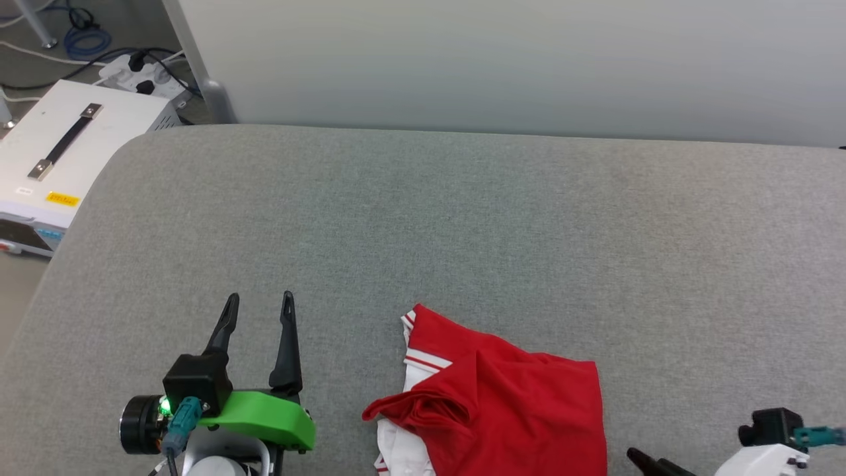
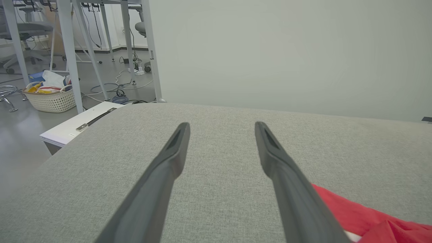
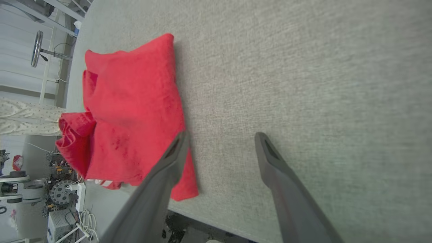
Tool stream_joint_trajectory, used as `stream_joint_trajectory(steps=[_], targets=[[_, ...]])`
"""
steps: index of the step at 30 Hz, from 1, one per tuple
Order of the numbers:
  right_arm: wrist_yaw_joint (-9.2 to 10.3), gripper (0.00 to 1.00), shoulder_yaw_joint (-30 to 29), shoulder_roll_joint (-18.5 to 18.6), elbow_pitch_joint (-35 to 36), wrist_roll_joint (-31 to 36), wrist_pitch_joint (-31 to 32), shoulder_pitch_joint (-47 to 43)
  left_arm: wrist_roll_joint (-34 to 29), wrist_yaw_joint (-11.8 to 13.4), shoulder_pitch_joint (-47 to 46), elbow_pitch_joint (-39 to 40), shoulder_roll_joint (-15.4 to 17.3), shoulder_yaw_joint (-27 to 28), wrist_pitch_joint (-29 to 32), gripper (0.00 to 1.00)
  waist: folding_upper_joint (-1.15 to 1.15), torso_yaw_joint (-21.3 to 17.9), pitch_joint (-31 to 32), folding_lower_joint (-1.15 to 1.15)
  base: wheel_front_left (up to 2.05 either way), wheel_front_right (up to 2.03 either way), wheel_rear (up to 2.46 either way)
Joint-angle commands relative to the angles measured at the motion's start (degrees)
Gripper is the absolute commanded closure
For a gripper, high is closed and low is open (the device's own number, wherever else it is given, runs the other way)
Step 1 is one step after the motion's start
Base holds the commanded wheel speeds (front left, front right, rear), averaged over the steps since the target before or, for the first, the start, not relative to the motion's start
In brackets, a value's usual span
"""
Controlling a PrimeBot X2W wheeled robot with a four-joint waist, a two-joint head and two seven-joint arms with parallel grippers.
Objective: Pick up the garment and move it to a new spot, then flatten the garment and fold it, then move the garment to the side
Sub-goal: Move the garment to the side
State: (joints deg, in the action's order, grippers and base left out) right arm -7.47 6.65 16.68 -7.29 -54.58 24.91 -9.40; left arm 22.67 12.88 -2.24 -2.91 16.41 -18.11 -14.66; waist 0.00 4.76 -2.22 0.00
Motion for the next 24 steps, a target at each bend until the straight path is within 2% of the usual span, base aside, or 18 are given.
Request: stream_joint_trajectory(steps=[1, 10, 14, 15, 16, 17, 24], targets=[[-0.02, 0.00, 1.8, 0.3, -0.5, -1.1, 1.0, 2.0, -1.0, -0.5, -1.4, 0.1, -0.7, 0.3, -0.3, 0.00, 0.00, 1.8, -1.9, 0.00, 0.00, 0.00, 0.00], [-0.02, 0.00, 9.5, 0.4, -5.3, -5.4, 2.3, 9.5, -2.9, -2.7, -3.7, -0.3, -3.2, 1.8, -0.3, 0.00, 0.00, 4.6, -5.5, 0.00, 0.00, 0.00, 0.00], [-0.02, 0.00, 11.7, 0.9, -9.0, -6.6, 4.8, 10.9, -3.7, -3.7, -4.0, -0.7, -4.4, 2.6, -0.3, 0.00, 0.00, 5.7, -6.5, 0.00, 0.00, 0.00, 0.00], [-0.02, 0.27, 12.0, 1.0, -9.7, -6.8, 5.1, 11.2, -3.9, -3.9, -4.1, -0.8, -4.7, 2.9, -0.3, 0.00, 0.00, 5.8, -6.7, 0.00, 0.00, 0.00, 0.00], [-0.02, 0.59, 12.4, 1.1, -10.2, -7.0, 5.4, 11.4, -4.1, -4.1, -4.0, -0.9, -4.9, 3.2, -0.3, 0.00, 0.00, 5.9, -6.8, 0.00, 0.00, 0.00, 0.00], [-0.02, 1.00, 12.8, 1.1, -10.4, -7.2, 5.7, 11.6, -4.3, -4.3, -4.0, -1.0, -5.1, 3.5, -0.3, 0.00, 0.00, 5.9, -6.8, 0.00, 0.00, 0.00, 0.00], [-0.02, 1.00, 14.5, 3.3, -7.2, -5.6, 3.3, 13.6, -5.6, -5.3, -3.0, -1.9, -6.1, 5.2, -0.3, 0.00, 0.00, 4.4, -5.1, 0.00, 0.00, 0.00, 0.00]])
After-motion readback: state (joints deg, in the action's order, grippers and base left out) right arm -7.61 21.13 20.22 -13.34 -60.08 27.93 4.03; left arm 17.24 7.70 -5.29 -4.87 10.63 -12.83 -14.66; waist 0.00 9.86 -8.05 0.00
